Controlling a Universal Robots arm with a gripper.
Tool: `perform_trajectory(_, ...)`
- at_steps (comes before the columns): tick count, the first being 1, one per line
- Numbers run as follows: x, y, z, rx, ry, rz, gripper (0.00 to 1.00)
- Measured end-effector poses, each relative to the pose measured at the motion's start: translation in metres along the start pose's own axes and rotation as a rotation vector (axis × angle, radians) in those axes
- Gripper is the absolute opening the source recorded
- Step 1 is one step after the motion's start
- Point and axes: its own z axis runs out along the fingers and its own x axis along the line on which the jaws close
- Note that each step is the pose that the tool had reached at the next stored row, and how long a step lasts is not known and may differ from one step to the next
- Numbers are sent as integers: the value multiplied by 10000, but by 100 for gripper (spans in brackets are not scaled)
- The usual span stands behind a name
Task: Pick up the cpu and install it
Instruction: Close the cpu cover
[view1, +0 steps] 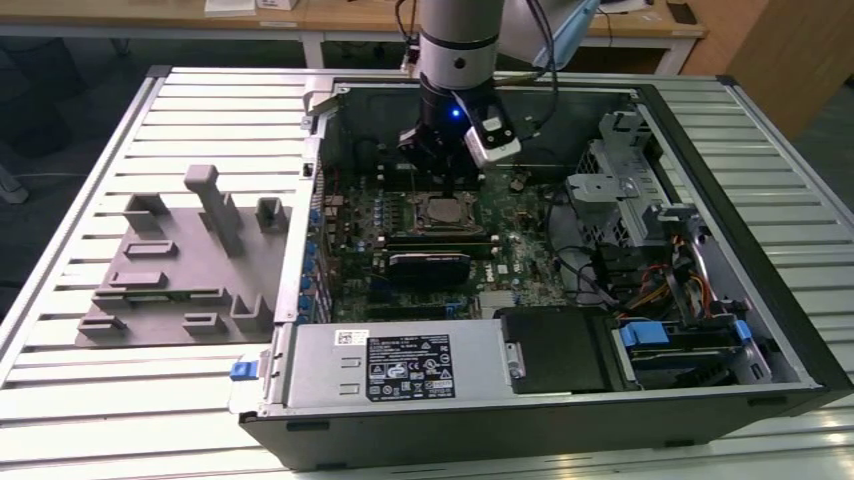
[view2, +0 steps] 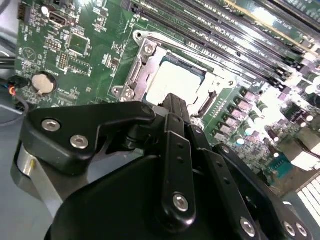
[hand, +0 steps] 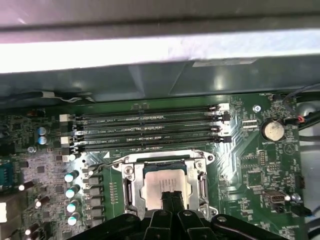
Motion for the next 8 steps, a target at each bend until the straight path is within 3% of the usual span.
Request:
perform_trajectory(4, -2, 2, -69, 1, 1, 0, 11)
perform_trajectory(8, -2, 1, -72, 0, 0, 0, 11)
